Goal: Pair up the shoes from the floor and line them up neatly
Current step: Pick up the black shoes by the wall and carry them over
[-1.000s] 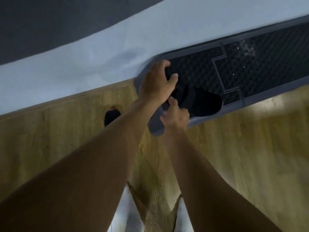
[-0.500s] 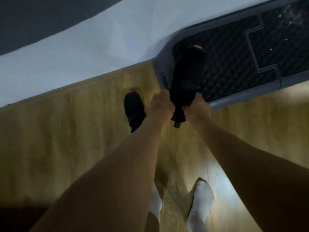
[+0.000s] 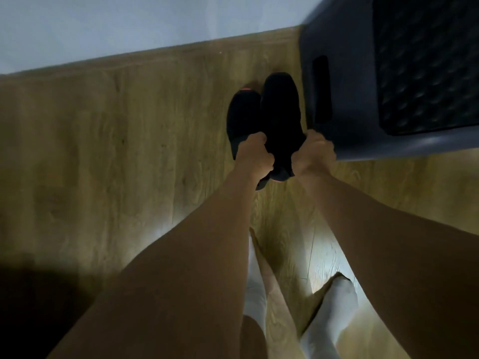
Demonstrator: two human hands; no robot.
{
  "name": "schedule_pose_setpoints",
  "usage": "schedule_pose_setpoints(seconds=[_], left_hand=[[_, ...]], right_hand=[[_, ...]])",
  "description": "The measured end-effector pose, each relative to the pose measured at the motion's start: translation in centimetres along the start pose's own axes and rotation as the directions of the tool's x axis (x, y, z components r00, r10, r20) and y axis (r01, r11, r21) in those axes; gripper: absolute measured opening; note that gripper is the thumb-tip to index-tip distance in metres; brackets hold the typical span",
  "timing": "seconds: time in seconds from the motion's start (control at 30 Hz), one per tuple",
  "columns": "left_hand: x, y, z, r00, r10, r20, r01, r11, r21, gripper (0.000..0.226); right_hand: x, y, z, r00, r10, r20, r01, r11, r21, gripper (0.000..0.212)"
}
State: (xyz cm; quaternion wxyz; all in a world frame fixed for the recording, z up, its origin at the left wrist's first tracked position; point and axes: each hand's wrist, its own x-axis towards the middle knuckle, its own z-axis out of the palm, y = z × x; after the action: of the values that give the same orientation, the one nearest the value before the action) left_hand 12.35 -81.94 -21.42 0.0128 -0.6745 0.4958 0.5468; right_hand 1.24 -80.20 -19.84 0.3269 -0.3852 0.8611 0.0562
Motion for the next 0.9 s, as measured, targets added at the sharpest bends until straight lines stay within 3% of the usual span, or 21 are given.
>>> schedule_pose_setpoints(seconds=[0.17, 0.27, 0.43, 0.5, 0.57, 0.63, 0.67, 0.73, 0.8, 0.9], left_hand=[[-0.1, -0.5, 1.1, 0.995, 0.078, 0.055, -0.074, 0.995, -0.064, 0.018], [-1.0, -0.5, 1.2, 0.987, 0.149, 0.064, -0.149, 0.989, -0.003, 0.010], [-1.9, -1.7, 0.7, 0.998, 0.060, 0.022, -0.059, 0.996, -0.066, 0.017], [-1.7, -2.4, 0.5, 0.998, 0.000, -0.055, -0.007, 0.992, -0.127, 0.016], [-1.5, -3.3, 0.4, 0.959, -0.109, -0.263, 0.050, 0.974, -0.220, 0.005], [-1.0, -4.5, 0.3, 0.875, -0.196, -0.442, 0.096, 0.966, -0.239, 0.024], [-0.8, -5.1, 0.3, 0.865, -0.240, -0.440, 0.164, 0.965, -0.203, 0.038], [0.0, -6.2, 0.6, 0.905, -0.317, -0.284, 0.302, 0.948, -0.098, 0.046], [0.5, -6.5, 0.6, 0.927, -0.336, -0.167, 0.331, 0.942, -0.058, 0.031], [0.5, -6.3, -0.1, 0.930, -0.306, -0.202, 0.321, 0.946, 0.049, 0.022]], right_hand=[[-0.3, 1.8, 0.7, 0.995, 0.070, -0.073, -0.062, 0.992, 0.108, 0.036], [-0.9, 2.6, 0.8, 0.994, 0.071, -0.083, -0.062, 0.992, 0.113, 0.038], [-0.3, 2.5, 1.2, 0.999, 0.036, -0.008, -0.036, 0.998, 0.043, 0.035], [0.3, 2.0, 1.7, 0.999, 0.002, 0.040, -0.002, 1.000, 0.001, 0.033], [0.8, 1.7, 2.5, 0.996, -0.032, 0.079, 0.033, 0.999, -0.021, 0.033], [1.2, 1.7, 3.3, 0.996, -0.043, 0.076, 0.047, 0.998, -0.051, 0.033], [1.4, 1.9, 3.6, 0.996, -0.031, 0.083, 0.036, 0.998, -0.054, 0.033], [1.7, 2.3, 3.9, 0.992, -0.011, 0.128, 0.019, 0.998, -0.064, 0.036], [1.8, 2.4, 3.8, 0.986, -0.017, 0.163, 0.034, 0.994, -0.101, 0.042], [1.4, 2.4, 3.3, 0.988, -0.054, 0.145, 0.077, 0.984, -0.159, 0.037]])
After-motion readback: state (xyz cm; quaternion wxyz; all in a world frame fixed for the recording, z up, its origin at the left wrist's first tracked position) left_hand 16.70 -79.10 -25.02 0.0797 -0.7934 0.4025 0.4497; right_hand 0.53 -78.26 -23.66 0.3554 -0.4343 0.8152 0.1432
